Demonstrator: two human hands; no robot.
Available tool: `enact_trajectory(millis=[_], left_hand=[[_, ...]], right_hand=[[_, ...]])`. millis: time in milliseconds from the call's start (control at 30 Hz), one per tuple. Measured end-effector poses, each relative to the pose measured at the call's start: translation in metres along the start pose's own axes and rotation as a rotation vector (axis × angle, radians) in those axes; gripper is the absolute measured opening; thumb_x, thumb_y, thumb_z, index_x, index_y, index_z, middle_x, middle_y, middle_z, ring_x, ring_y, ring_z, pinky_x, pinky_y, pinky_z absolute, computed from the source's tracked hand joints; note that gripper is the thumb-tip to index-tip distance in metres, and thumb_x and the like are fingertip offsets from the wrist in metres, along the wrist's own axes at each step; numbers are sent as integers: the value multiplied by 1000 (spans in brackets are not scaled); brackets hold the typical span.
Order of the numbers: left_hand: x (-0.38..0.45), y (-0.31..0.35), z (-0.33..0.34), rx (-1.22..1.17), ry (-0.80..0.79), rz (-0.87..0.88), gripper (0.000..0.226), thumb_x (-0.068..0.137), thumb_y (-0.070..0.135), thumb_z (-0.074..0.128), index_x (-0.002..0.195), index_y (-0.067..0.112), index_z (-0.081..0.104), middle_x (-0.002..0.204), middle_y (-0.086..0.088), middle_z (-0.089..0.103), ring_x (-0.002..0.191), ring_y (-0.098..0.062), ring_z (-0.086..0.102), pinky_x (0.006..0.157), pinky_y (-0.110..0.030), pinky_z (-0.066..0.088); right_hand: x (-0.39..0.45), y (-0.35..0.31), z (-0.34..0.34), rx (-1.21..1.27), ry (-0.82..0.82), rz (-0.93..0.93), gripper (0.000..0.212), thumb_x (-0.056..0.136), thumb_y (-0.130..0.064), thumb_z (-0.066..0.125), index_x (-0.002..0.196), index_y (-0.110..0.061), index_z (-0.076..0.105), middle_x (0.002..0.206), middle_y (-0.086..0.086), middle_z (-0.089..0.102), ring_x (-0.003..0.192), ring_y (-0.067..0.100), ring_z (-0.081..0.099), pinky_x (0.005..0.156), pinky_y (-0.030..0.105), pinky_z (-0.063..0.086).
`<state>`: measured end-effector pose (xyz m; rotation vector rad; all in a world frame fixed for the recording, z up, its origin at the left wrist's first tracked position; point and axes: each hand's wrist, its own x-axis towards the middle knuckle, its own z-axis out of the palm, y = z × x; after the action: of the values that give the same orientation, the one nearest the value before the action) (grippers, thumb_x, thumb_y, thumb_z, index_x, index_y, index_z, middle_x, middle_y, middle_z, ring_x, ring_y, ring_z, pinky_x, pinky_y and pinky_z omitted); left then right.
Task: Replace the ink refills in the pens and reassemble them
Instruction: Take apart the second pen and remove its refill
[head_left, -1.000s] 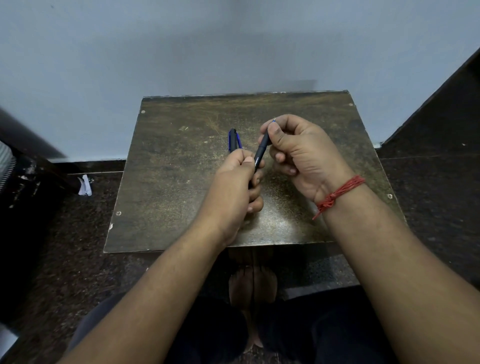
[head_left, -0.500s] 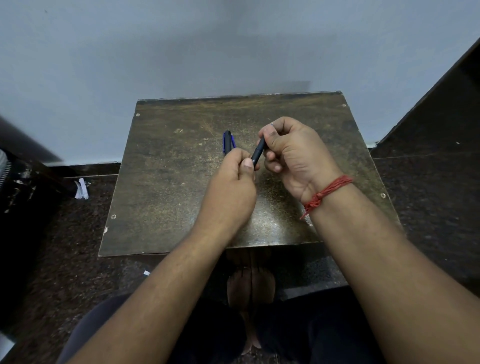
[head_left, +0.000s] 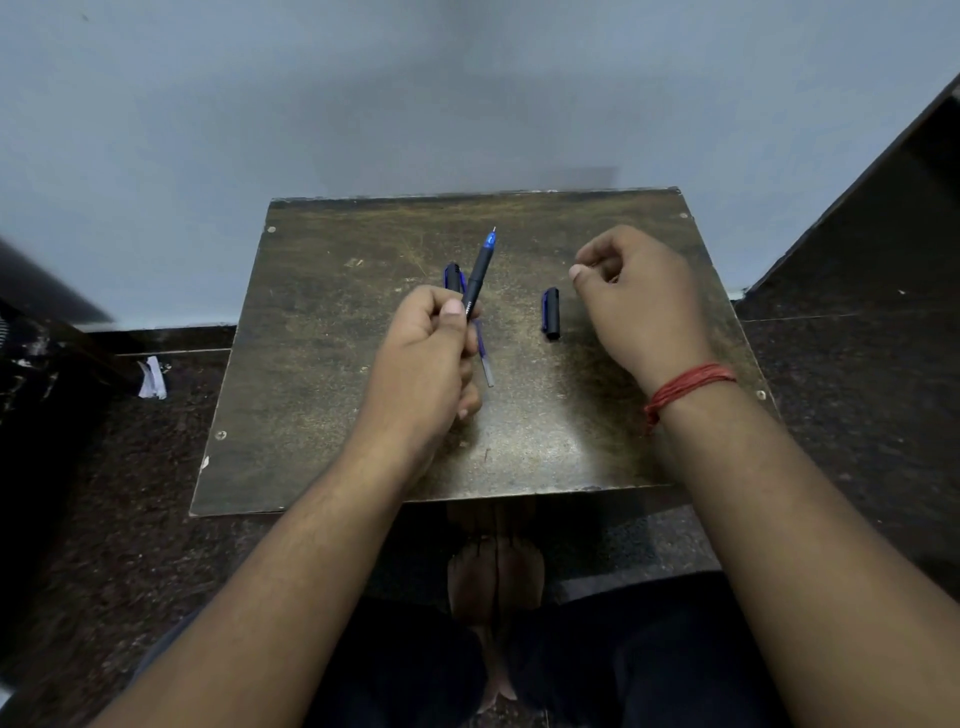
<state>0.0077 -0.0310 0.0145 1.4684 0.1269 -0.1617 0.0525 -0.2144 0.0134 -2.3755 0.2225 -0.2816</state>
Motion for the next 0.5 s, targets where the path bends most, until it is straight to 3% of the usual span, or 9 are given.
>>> enact_trajectory(millis=[100, 233, 367, 500], left_hand=[[-1, 1, 1, -2, -5, -6, 19, 107, 19, 37, 93, 12, 48, 70, 1, 48, 45, -8, 28, 36, -22, 28], [-2, 1, 2, 15, -4, -16, 20, 107, 19, 38, 90, 14, 48, 70, 1, 47, 46, -8, 29, 36, -22, 29], [-2, 2, 2, 12, -5, -21, 20, 107, 19, 37, 90, 14, 47, 71, 1, 47, 46, -9, 29, 36, -22, 29], [-2, 2, 1, 13, -8, -26, 20, 107, 18, 38, 91, 13, 48, 72, 1, 47, 46, -7, 30, 36, -22, 30]], right_hand=[[-4, -8, 11, -152, -79, -53, 16, 92, -36, 64, 100, -23, 62, 95, -3, 66, 92, 19, 62, 80, 38, 53], [-11, -15, 23, -359, -117, -119, 28, 91, -36, 64, 111, -17, 57, 103, 2, 66, 109, 27, 56, 83, 37, 48], [-12, -19, 27, -379, -161, -114, 30, 92, -30, 63, 116, -14, 56, 107, 5, 65, 109, 27, 57, 84, 38, 49], [-9, -17, 29, -327, -205, -98, 22, 92, -29, 61, 109, -15, 66, 106, 6, 62, 100, 27, 60, 82, 37, 51]])
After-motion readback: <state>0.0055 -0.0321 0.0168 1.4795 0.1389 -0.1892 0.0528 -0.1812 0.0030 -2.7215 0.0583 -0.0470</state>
